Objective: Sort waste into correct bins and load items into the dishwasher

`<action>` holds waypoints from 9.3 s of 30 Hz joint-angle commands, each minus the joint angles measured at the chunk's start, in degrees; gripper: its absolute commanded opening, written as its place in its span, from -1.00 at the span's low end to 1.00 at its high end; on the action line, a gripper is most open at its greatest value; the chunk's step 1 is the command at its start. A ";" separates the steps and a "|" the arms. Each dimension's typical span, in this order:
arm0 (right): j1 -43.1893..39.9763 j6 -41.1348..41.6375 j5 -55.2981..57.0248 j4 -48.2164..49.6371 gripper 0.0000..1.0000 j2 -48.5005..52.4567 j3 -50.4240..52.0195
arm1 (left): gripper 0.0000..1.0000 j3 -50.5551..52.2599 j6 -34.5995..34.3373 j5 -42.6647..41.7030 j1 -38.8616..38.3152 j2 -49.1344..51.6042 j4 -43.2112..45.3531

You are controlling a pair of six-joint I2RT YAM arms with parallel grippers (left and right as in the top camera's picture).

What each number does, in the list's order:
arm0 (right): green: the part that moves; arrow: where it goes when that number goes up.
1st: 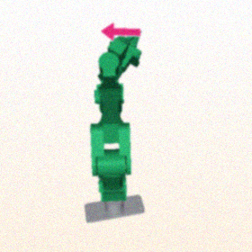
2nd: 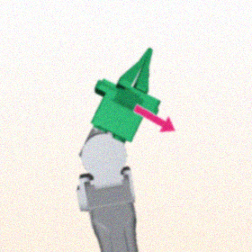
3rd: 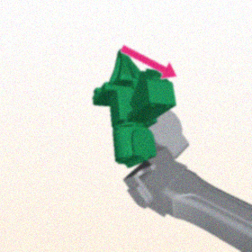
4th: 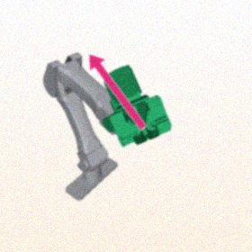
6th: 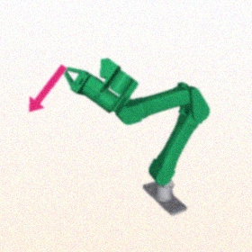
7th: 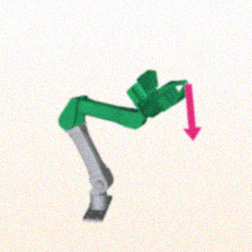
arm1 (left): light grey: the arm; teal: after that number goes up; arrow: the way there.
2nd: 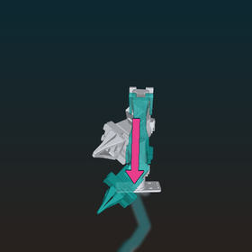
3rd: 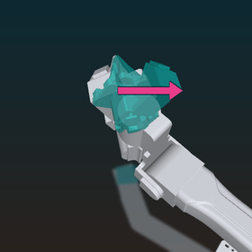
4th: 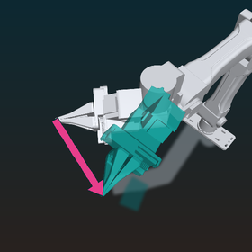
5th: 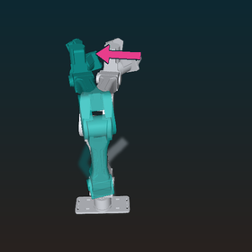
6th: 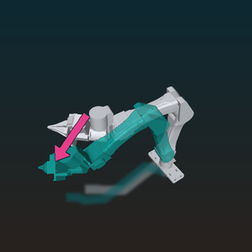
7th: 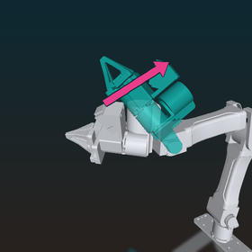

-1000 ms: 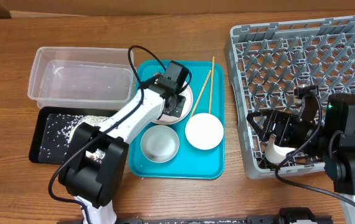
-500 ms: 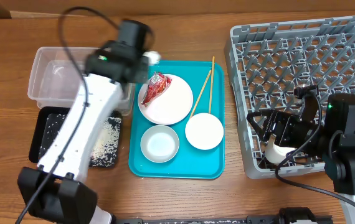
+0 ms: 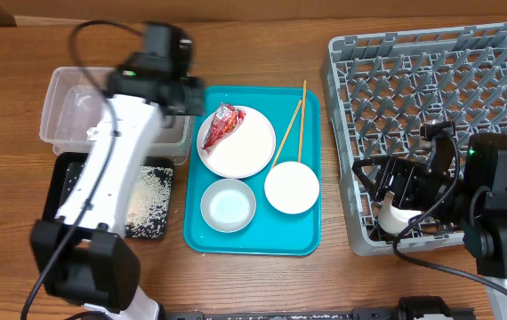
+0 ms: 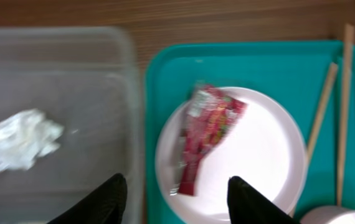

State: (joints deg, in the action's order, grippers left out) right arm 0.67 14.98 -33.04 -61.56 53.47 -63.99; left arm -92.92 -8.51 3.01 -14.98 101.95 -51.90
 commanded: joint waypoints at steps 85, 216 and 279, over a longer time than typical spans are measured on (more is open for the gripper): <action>-0.31 -0.04 -0.07 -0.24 0.81 -0.42 -0.96 | -0.92 2.58 -15.76 9.18 3.39 0.04 -6.12; -0.31 5.03 3.32 6.21 1.00 15.54 -0.96 | 1.00 92.65 0.79 -14.45 9.07 -101.68 48.72; 9.73 16.44 103.34 14.05 -0.92 26.60 -3.76 | 1.00 92.65 0.79 -14.45 9.07 -101.68 48.72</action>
State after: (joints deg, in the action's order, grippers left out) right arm 13.67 31.31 63.37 -48.27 76.58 -66.87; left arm -0.67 -7.29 -10.96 -6.26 0.95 -3.40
